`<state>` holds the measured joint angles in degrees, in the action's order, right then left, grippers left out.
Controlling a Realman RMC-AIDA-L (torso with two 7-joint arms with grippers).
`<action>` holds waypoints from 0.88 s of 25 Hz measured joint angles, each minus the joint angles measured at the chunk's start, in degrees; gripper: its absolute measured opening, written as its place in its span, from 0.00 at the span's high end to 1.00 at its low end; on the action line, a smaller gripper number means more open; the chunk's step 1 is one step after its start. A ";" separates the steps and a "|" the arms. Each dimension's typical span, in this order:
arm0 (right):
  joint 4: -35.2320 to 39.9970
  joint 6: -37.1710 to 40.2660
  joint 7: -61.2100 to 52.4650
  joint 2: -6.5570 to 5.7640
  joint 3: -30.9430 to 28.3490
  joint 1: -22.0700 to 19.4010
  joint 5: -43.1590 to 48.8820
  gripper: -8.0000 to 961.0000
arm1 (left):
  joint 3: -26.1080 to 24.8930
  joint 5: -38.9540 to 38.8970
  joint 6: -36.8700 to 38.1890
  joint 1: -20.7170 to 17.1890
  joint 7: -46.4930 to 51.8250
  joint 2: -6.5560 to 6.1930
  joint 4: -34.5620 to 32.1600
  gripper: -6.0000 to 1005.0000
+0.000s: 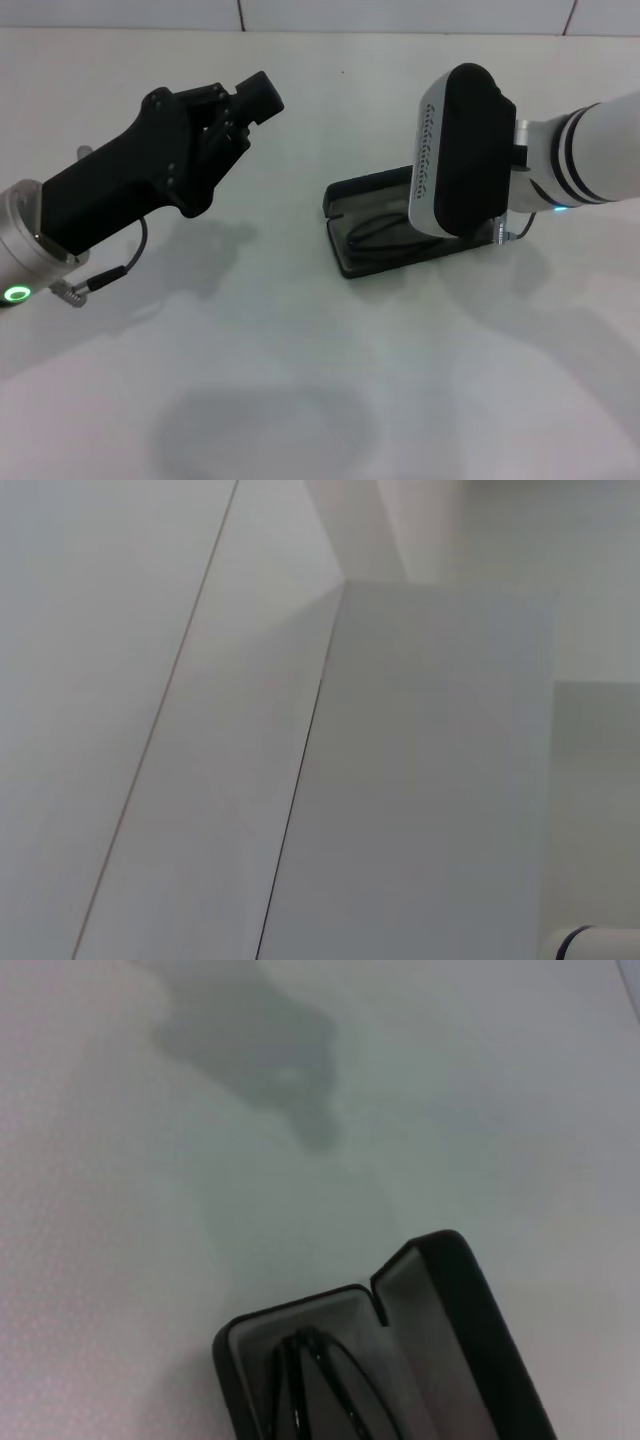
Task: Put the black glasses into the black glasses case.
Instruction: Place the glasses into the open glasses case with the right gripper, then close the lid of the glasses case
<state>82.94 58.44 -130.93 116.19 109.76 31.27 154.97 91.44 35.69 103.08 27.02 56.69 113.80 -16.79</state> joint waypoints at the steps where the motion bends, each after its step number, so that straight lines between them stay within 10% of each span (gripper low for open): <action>1: 0.08 0.12 0.00 0.00 -0.01 -0.16 -0.01 0.80 | 0.02 0.00 0.00 0.01 0.00 0.02 0.00 0.96; 22: 1.16 2.25 -0.70 0.00 -0.62 -0.69 -1.55 0.79 | -0.01 0.92 0.08 -0.42 0.00 0.51 0.00 0.96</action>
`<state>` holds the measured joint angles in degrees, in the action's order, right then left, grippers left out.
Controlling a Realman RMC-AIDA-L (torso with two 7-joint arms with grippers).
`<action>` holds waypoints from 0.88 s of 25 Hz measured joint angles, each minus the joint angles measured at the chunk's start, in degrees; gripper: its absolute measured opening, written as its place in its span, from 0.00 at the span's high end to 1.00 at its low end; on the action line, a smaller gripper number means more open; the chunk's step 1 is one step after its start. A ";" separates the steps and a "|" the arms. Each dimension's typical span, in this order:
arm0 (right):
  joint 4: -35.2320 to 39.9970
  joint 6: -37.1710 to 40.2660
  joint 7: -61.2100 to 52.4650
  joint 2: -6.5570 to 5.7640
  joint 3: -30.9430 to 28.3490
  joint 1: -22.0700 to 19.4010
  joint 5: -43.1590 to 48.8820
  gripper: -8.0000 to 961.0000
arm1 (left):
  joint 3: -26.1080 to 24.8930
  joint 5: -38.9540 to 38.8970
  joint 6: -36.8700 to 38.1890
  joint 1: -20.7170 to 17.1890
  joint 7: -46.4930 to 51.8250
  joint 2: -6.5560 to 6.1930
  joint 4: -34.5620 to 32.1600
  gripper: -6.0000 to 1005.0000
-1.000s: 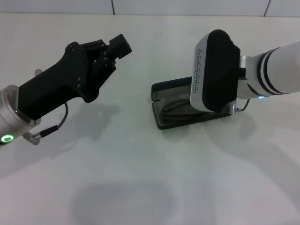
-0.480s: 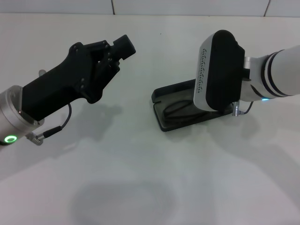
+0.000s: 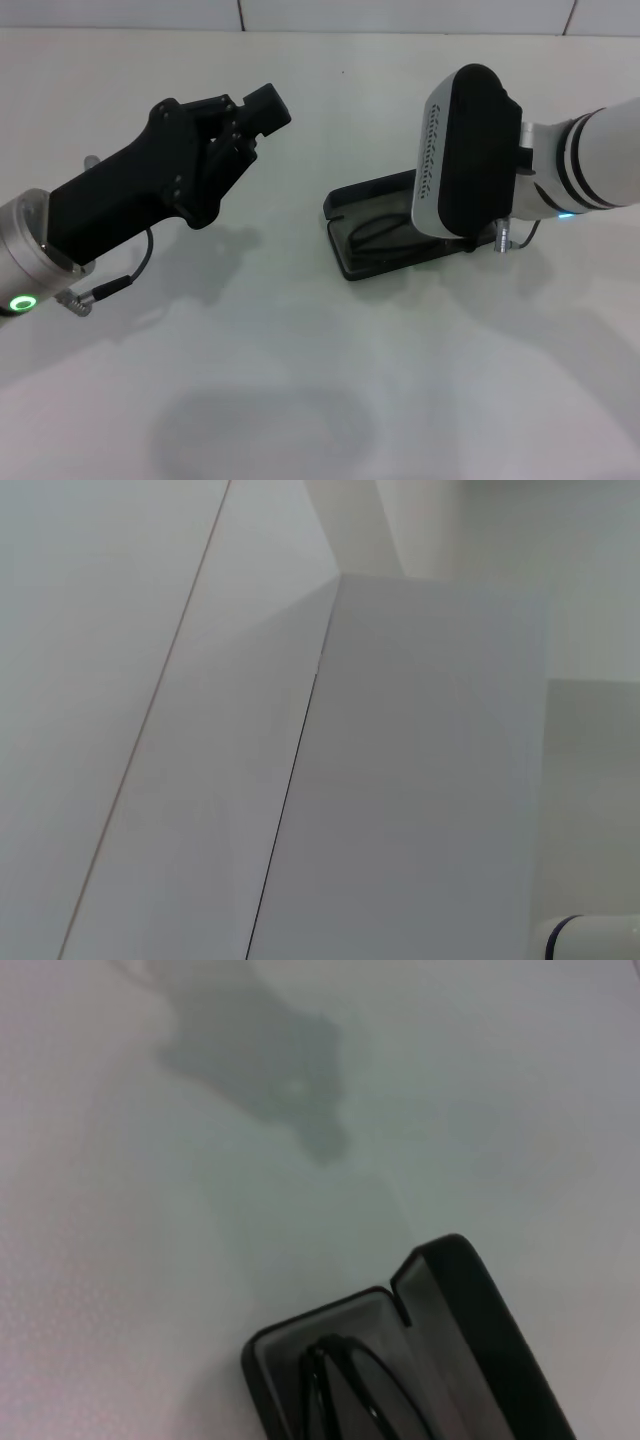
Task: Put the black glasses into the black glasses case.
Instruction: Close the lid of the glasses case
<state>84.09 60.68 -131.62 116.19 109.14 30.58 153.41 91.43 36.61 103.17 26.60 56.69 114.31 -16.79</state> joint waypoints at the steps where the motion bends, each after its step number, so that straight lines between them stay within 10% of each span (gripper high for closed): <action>1: 0.04 0.19 -0.02 0.00 -0.05 0.01 -0.25 0.79 | -0.03 0.05 0.01 -0.01 0.00 0.01 0.00 0.96; 22: 4.16 3.76 -0.43 0.00 0.56 -1.30 -0.58 0.79 | -0.11 0.03 0.19 -0.15 0.00 0.11 0.00 0.96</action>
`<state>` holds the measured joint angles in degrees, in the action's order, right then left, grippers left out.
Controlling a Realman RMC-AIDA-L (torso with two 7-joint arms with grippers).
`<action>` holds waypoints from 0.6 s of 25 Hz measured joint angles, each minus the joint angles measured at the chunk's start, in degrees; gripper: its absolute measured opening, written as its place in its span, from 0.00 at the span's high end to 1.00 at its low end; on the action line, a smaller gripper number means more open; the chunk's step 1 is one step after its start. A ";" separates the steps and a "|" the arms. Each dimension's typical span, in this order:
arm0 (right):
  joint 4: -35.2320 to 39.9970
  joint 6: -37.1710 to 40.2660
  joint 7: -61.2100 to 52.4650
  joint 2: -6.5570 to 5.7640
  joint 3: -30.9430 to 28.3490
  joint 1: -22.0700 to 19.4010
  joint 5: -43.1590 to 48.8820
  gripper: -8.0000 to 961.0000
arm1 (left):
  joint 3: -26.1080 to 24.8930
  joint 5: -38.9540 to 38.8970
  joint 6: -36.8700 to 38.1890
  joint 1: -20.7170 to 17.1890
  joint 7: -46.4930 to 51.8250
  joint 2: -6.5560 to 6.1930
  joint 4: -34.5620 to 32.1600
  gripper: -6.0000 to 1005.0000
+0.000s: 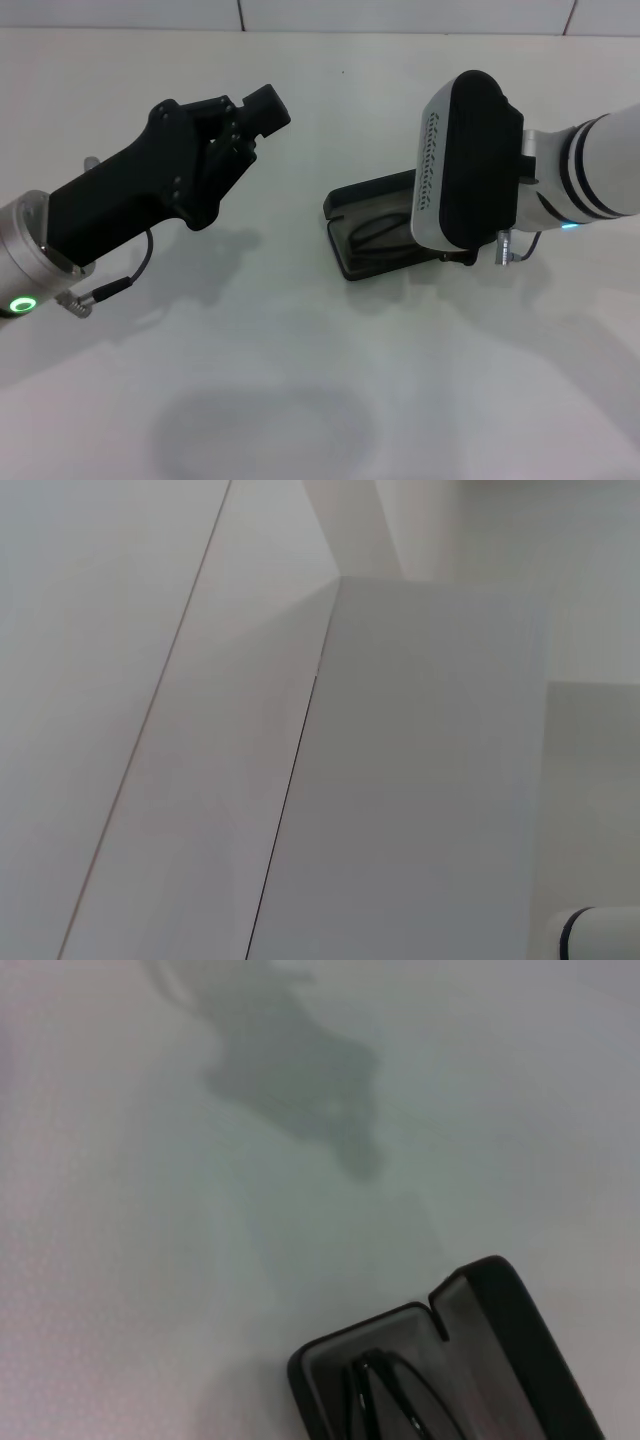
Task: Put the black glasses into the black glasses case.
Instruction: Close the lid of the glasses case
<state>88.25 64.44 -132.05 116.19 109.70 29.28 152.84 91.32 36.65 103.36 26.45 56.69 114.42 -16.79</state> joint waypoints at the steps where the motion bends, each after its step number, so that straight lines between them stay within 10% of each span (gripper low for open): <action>1: 0.22 0.16 -0.17 0.00 0.03 -0.08 0.00 0.79 | 0.00 0.00 -0.01 0.00 0.00 0.01 0.02 0.96; 15: 10.88 7.74 0.48 -0.19 -4.82 -6.55 -6.48 0.79 | 0.01 -0.03 -1.10 0.55 0.02 -0.11 0.10 0.96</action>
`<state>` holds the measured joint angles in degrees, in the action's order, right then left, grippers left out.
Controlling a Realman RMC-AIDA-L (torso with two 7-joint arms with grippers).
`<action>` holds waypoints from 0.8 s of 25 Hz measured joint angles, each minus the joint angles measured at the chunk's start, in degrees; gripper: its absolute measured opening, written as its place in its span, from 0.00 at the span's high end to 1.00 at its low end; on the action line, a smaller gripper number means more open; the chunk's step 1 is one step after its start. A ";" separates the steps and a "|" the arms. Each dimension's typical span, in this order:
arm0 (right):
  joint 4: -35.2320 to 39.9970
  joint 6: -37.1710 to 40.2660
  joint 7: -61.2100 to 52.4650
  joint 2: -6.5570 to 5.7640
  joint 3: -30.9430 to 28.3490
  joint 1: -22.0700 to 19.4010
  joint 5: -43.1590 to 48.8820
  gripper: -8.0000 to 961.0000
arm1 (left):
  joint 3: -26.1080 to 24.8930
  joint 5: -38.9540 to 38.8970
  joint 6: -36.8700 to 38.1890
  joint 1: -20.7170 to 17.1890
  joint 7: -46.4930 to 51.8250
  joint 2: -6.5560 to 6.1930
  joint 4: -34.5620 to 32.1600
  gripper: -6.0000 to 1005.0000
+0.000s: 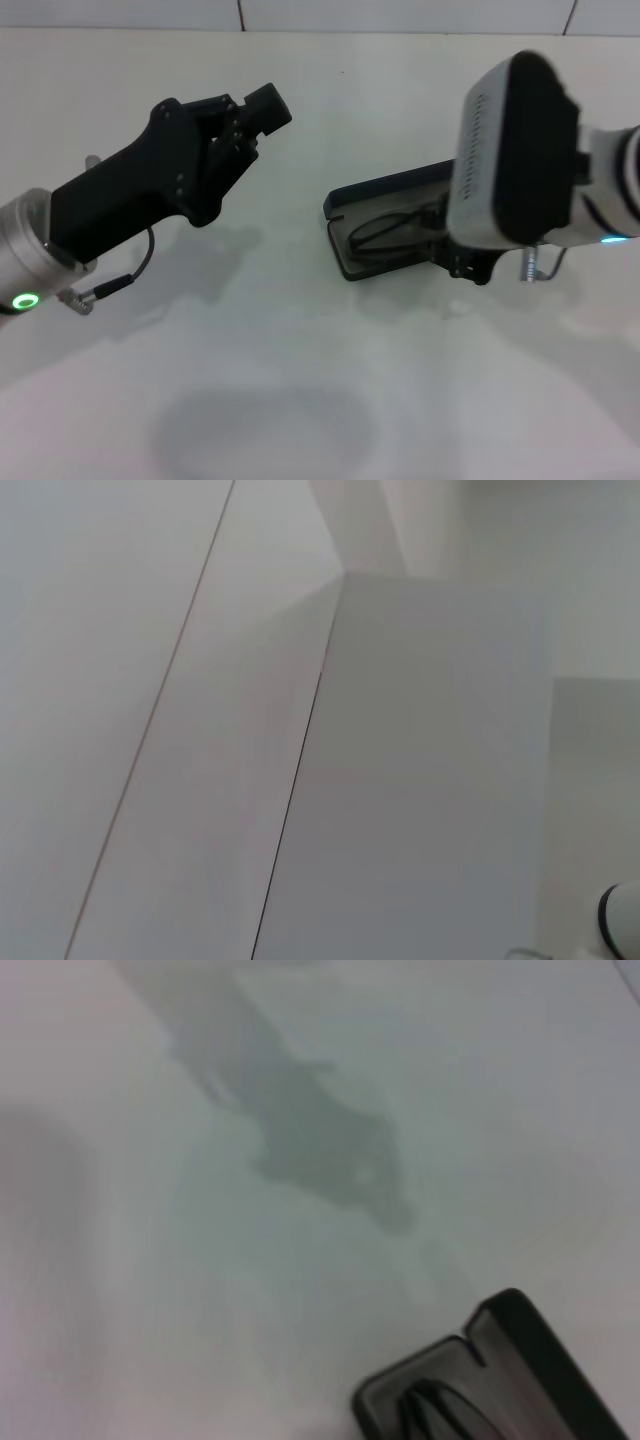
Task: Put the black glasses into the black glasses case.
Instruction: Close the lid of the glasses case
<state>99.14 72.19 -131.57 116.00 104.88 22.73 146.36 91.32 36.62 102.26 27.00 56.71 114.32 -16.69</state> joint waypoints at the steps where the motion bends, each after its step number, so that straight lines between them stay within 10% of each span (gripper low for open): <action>1: 0.55 1.34 0.34 0.00 -1.60 -0.38 -1.77 0.79 | 0.00 0.00 0.00 0.00 0.00 0.00 0.00 0.95; 11: 2.65 21.15 10.36 -0.04 -36.21 -6.71 -24.84 0.80 | -0.01 0.95 -5.14 7.23 3.81 -2.88 -0.22 0.95; 20: -14.72 39.68 23.84 -0.03 -74.13 -11.47 -39.31 0.80 | -0.02 10.84 -16.78 17.88 11.50 -3.08 -0.76 0.95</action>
<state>84.42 111.87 -107.73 115.97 30.75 11.27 107.05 91.31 47.46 85.47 44.88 68.21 111.23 -17.45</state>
